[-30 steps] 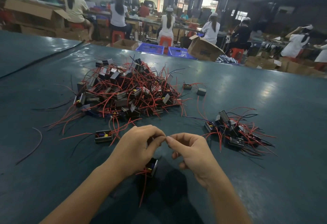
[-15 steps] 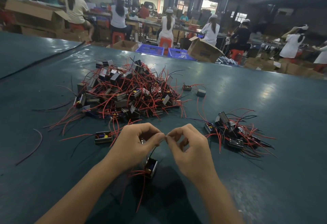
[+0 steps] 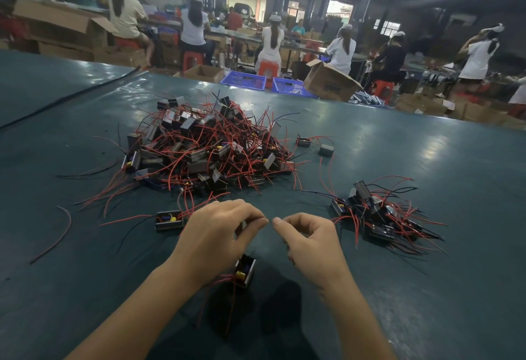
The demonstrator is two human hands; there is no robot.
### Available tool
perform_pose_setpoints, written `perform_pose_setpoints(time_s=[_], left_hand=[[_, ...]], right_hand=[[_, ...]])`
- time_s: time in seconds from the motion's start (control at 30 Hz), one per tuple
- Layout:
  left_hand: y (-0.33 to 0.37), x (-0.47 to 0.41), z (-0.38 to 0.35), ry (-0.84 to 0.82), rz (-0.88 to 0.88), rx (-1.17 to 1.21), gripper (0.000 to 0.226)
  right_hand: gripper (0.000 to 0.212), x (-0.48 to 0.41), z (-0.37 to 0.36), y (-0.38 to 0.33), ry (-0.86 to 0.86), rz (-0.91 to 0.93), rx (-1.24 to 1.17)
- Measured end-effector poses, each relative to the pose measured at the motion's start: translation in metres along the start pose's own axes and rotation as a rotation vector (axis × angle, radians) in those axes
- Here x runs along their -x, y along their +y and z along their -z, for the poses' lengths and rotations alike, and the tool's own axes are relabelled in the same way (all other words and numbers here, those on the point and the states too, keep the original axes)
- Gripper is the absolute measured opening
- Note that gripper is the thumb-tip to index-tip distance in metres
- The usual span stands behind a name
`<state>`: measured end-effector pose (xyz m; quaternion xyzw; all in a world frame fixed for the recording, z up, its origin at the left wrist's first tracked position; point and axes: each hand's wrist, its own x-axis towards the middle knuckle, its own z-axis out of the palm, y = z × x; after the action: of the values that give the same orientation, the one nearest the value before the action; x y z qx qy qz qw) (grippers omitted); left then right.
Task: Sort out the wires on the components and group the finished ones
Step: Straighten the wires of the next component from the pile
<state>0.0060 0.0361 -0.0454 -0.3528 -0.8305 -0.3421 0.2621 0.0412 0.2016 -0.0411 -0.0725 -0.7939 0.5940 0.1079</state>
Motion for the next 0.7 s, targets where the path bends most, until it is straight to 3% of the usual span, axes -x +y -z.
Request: perform_pose_setpoints(time_s=[0.13,0.23,0.4,0.6,0.7], left_hand=[[0.004,0.000,-0.001,-0.043,-0.064,-0.024,0.018],[0.004,0.000,-0.001,-0.054,-0.073,-0.028,0.016],[0.003,0.000,0.000,-0.096,-0.037,0.025,0.026],[-0.003,0.001,-0.002,-0.149,0.062,0.159,0.011],[-0.002,-0.002,-0.002,-0.132,0.111,0.251,0.006]], right_hand=[[0.049,0.002,-0.003,-0.004,-0.078,-0.066,-0.071],[0.053,0.002,-0.007,-0.002,-0.065,-0.058,-0.049],[0.042,0.001,-0.005,0.002,-0.055,0.005,0.014],[0.017,0.000,-0.005,0.008,-0.023,0.127,0.196],[0.012,0.001,-0.006,0.009,-0.011,0.313,0.237]])
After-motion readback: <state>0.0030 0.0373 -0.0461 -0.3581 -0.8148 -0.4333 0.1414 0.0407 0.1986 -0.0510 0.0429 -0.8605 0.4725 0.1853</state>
